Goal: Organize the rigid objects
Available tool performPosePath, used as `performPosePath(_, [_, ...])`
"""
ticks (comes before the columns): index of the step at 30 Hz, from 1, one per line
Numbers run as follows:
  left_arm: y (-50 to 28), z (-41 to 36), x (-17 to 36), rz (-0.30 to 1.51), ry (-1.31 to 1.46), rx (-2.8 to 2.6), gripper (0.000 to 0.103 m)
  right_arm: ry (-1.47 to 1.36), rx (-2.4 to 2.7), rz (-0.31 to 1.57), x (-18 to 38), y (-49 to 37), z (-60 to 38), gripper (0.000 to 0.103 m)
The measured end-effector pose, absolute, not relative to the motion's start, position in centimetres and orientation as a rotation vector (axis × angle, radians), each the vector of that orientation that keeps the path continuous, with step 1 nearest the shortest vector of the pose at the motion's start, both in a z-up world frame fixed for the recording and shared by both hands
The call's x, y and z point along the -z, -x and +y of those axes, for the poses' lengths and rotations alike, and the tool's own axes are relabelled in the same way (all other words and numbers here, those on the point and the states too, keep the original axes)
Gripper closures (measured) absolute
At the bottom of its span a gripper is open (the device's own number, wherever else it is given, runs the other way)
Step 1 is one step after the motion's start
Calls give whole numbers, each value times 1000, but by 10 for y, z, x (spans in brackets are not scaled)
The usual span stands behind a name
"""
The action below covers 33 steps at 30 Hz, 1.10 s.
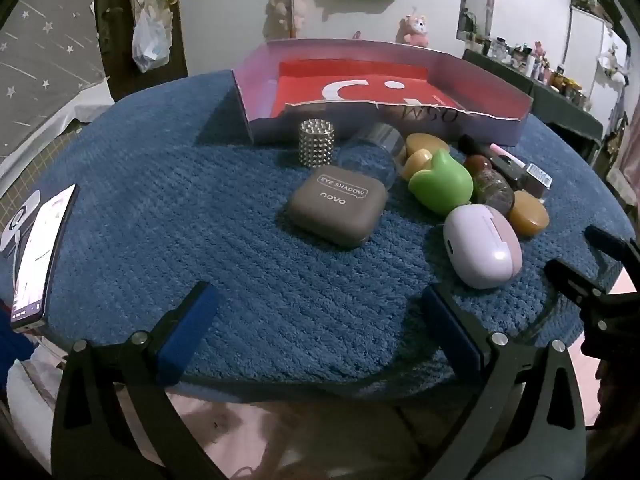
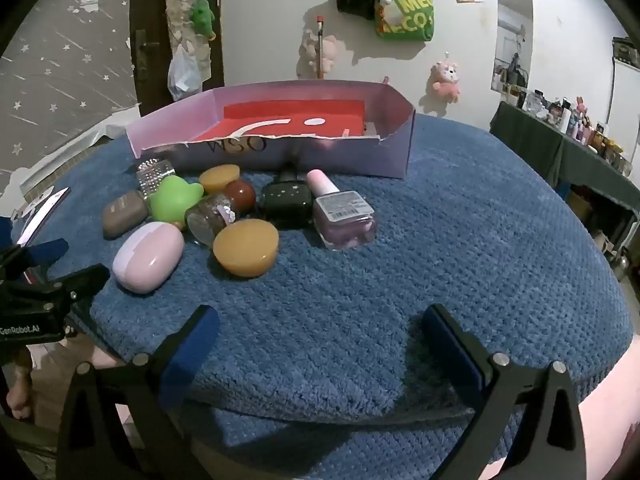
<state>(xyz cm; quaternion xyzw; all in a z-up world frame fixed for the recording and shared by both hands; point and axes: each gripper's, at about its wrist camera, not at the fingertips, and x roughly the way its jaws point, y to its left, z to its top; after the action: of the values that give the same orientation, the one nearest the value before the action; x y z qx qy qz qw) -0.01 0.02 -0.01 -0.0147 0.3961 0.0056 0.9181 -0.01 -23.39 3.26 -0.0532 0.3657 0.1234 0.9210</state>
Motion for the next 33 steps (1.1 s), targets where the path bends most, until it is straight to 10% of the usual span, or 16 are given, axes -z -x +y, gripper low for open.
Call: performPosePath(33, [-5, -1, 3, 833, 19, -15, 0, 109, -238, 787, -35, -6, -230, 0])
